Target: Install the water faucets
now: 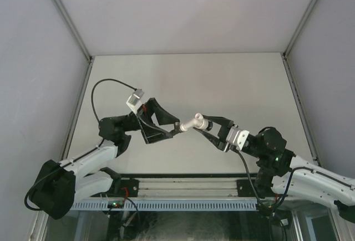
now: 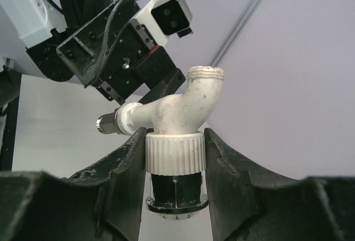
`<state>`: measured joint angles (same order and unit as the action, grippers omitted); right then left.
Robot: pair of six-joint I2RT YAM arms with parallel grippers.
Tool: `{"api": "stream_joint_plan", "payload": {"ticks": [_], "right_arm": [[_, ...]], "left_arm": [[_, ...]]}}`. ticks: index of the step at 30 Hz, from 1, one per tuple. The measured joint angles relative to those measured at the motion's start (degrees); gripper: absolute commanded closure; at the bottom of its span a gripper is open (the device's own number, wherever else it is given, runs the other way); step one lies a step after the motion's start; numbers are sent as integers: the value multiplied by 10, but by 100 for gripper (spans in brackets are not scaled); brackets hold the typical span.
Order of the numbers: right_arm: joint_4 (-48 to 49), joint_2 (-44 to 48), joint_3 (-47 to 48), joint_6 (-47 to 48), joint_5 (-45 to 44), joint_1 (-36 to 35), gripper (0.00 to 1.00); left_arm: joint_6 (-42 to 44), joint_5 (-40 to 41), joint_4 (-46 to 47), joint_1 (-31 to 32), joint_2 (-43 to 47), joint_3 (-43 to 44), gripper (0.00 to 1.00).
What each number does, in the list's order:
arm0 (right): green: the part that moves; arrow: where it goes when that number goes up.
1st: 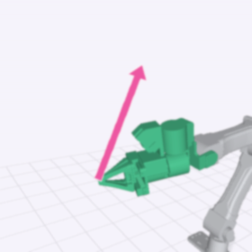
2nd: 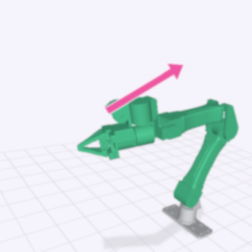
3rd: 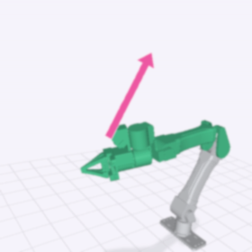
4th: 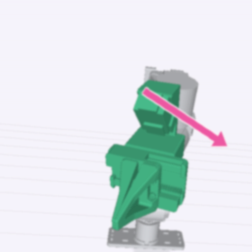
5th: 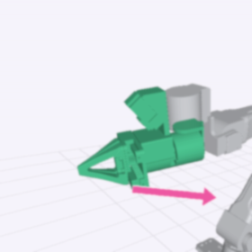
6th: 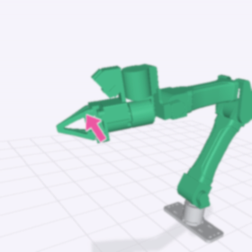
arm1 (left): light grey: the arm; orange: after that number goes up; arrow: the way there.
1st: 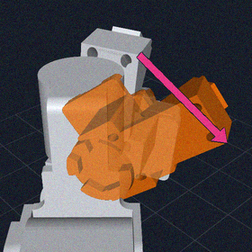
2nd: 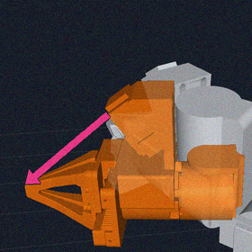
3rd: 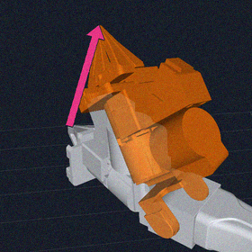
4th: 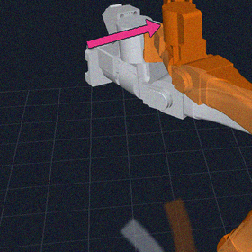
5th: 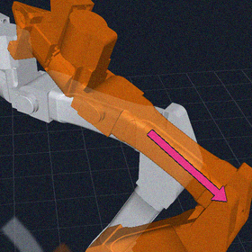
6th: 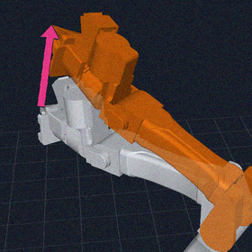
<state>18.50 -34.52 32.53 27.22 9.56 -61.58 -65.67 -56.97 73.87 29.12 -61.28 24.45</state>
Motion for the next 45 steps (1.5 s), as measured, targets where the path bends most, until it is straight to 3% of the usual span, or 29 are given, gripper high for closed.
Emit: {"api": "stream_joint_plan", "payload": {"ticks": [5, 19, 30, 37, 45], "right_arm": [[21, -2, 0, 6, 0, 0, 100], [39, -7, 0, 15, 9, 1, 100], [-12, 8, 5, -12, 48, 8, 100], [-33, 12, 8, -36, 56, 11, 66], [-59, 5, 26, -36, 65, 12, 48]], "left_arm": [[-12, -17, 15, 16, 0, 2, 23], [-23, -33, 20, 26, 1, 25, 99], [-2, -57, 13, 26, 9, 26, 100], [9, -67, 1, 26, 13, 26, 100], [8, -81, -7, 25, 12, 42, 100]]}}
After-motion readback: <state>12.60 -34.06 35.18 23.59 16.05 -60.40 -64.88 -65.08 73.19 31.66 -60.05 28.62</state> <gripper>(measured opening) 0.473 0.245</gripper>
